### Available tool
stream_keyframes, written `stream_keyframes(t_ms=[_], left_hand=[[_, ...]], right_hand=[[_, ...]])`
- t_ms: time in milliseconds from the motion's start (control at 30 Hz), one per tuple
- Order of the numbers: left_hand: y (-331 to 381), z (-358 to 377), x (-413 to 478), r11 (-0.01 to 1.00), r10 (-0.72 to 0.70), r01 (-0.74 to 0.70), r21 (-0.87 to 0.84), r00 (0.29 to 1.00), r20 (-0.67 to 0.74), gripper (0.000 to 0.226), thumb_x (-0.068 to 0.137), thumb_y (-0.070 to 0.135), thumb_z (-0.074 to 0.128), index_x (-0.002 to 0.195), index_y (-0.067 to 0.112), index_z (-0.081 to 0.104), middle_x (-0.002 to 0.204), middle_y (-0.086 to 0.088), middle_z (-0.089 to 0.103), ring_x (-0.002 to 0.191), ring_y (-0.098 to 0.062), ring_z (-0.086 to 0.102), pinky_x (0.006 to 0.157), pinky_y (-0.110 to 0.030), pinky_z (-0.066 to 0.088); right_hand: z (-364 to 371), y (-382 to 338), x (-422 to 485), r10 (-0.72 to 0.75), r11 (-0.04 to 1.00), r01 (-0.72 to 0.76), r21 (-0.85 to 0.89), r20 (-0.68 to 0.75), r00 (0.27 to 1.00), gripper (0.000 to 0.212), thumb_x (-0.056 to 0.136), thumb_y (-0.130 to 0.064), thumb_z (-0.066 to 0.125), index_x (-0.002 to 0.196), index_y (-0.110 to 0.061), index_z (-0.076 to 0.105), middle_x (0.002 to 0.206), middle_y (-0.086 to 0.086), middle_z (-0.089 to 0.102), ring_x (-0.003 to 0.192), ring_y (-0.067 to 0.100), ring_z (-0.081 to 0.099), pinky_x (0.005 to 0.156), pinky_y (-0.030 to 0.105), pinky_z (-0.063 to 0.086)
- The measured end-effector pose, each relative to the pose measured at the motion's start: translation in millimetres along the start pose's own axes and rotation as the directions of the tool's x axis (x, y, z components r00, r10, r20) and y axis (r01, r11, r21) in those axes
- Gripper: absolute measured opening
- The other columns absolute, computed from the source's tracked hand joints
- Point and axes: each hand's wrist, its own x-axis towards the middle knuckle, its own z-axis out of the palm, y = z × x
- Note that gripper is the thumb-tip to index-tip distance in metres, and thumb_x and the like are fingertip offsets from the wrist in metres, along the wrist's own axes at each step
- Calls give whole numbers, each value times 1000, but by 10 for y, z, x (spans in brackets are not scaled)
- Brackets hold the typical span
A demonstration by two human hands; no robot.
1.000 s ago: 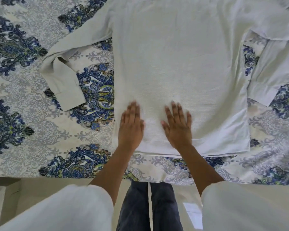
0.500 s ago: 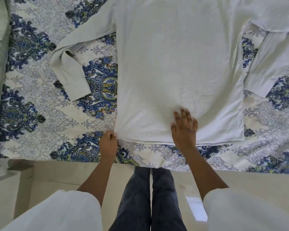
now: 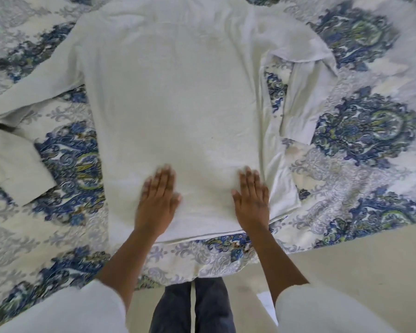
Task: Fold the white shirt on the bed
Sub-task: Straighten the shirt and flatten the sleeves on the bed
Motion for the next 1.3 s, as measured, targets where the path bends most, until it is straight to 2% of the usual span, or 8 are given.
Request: stream_keyframes(t_ms=[167, 267, 500, 700, 800, 1033, 1200, 1300], left_hand=[[279, -165, 283, 994, 93, -93, -61, 996, -1, 66, 97, 47, 7, 146, 4, 17, 153, -13, 22, 141, -27, 16, 114, -37, 0], [688, -262, 812, 952, 305, -305, -32, 952, -2, 62, 96, 43, 17, 146, 6, 22, 154, -12, 24, 141, -29, 23, 116, -40, 13], [987, -364, 1307, 903, 409, -429, 23, 876, 257, 62, 98, 38, 22, 149, 18, -8, 157, -2, -15, 145, -23, -10, 116, -42, -3], [1225, -623, 1676, 893, 451, -451, -10, 892, 41, 64, 92, 27, 46, 148, 9, 19, 157, -10, 10, 144, -29, 13, 113, -46, 19], [1222, -578, 1895, 911, 401, -411, 34, 901, 167, 61, 96, 30, 37, 150, 17, 10, 159, -6, 1, 146, -23, 4, 115, -46, 13], [1527, -914, 2312, 976, 212, -207, -64, 973, 87, 45, 93, 24, 42, 136, 11, 37, 134, -10, 42, 119, -30, 41, 91, -42, 38], [1799, -1253, 2839, 985, 107, -102, -141, 994, 33, 33, 94, 20, 41, 122, 3, 46, 121, -17, 47, 111, -34, 43, 82, -43, 44], [1886, -1391, 3135, 991, 24, -20, -133, 999, 26, 37, 94, 20, 44, 126, 2, 44, 125, -17, 44, 114, -34, 42, 85, -44, 45]], right_hand=[[-330, 236, 30, 404, 901, -332, 281, -260, 877, 46, 98, -28, 32, 136, -6, 45, 142, 14, 45, 132, 30, 38, 108, 45, 29], [-517, 493, 231, 669, 691, -574, 439, -90, 737, 38, 90, -13, 50, 128, -7, 49, 132, 15, 49, 122, 32, 40, 103, 47, 33], [-784, 958, 373, 649, 616, -692, 375, 256, 716, 22, 91, -17, 54, 109, -7, 62, 109, 16, 65, 101, 31, 58, 88, 38, 43], [-897, 808, 809, 596, 710, -641, 291, 237, 767, 26, 92, -38, 51, 100, -15, 60, 100, 6, 63, 104, 27, 53, 89, 37, 31], [-866, 856, 901, 635, 696, -676, 245, 231, 737, 18, 92, -25, 51, 103, -15, 61, 108, 10, 65, 104, 27, 55, 89, 34, 29], [-1128, 1023, 1420, 609, 717, -667, 204, 282, 741, 44, 87, -40, 52, 113, -4, 56, 113, 15, 62, 106, 30, 57, 91, 39, 41], [-1364, 1274, 2060, 661, 453, -688, 566, 304, 686, 61, 80, -45, 64, 119, -1, 48, 117, 16, 59, 102, 33, 60, 79, 37, 50], [-1505, 1364, 2415, 604, 286, -652, 702, 396, 692, 39, 80, -28, 71, 104, 0, 58, 87, 8, 65, 68, 21, 61, 45, 15, 44]])
